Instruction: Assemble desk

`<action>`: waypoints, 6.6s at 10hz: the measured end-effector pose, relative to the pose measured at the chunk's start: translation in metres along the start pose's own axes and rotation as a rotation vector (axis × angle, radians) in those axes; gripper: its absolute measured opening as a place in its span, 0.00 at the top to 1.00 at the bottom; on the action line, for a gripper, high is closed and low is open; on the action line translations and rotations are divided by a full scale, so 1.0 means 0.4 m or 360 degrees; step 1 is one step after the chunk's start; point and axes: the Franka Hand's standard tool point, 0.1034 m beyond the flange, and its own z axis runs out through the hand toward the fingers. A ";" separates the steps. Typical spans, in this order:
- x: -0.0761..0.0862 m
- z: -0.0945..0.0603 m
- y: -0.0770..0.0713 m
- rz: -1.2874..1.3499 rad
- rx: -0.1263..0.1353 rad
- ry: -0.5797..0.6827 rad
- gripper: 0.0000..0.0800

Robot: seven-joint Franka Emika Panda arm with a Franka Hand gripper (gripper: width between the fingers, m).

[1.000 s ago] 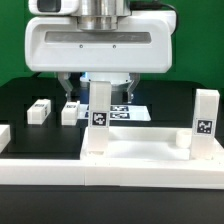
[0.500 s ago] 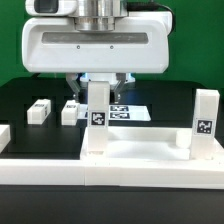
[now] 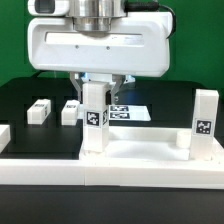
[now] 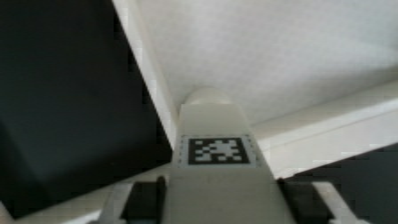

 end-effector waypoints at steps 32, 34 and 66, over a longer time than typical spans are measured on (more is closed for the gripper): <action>0.005 0.001 0.008 0.0670 0.0125 -0.0113 0.64; 0.012 -0.001 0.001 0.1227 0.0163 -0.0133 0.64; 0.003 0.002 -0.033 0.1813 0.0141 -0.0177 0.64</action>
Offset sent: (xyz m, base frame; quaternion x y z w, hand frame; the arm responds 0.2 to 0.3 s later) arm 0.0155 0.0061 0.0096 0.1148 -0.0133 0.4032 0.9078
